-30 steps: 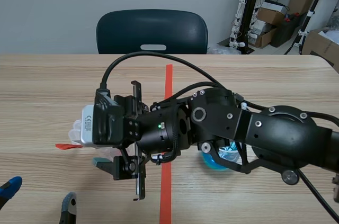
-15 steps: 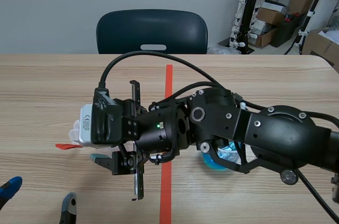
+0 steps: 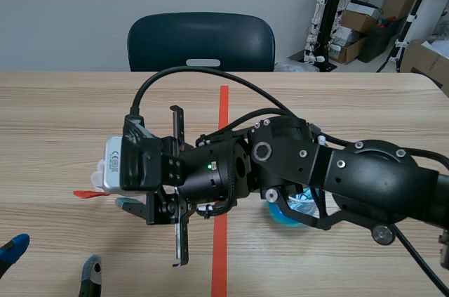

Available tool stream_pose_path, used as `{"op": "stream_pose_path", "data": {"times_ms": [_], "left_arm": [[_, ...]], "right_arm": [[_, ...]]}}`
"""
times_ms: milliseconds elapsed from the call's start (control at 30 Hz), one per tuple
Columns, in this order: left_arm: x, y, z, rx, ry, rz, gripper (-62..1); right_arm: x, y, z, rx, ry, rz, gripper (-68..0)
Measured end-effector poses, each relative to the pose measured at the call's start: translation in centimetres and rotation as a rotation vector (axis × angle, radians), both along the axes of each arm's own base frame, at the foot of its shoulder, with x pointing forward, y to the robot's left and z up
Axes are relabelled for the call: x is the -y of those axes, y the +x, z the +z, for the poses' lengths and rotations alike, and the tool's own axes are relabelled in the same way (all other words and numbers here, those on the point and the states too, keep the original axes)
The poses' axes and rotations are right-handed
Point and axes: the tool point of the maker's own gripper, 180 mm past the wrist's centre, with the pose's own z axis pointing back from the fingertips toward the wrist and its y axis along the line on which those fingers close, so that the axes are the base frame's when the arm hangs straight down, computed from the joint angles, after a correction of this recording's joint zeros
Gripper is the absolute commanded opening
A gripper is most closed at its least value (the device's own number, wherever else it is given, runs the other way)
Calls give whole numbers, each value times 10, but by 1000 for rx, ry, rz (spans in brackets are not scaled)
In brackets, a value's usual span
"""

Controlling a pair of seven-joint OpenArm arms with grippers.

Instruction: Do the redox reaction experiment. lift the metal plate out of the left beaker

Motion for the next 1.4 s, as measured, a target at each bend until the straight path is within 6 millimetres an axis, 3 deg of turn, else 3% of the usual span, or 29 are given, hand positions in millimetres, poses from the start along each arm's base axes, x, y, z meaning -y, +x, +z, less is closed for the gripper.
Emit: {"op": "stream_pose_path", "data": {"times_ms": [333,700,900,1400], "left_arm": [[0,0,0,0,0,0,-27],[0,0,0,0,0,0,-27],[0,0,0,0,0,0,-27],[0,0,0,0,0,0,-26]], "right_arm": [[-1,1,2,5,10,-4,-671],[0,12,10,0,33,-37,-669],[4,32,24,-85,95,-136,-669],[9,47,36,-310,188,-263,-669]]}}
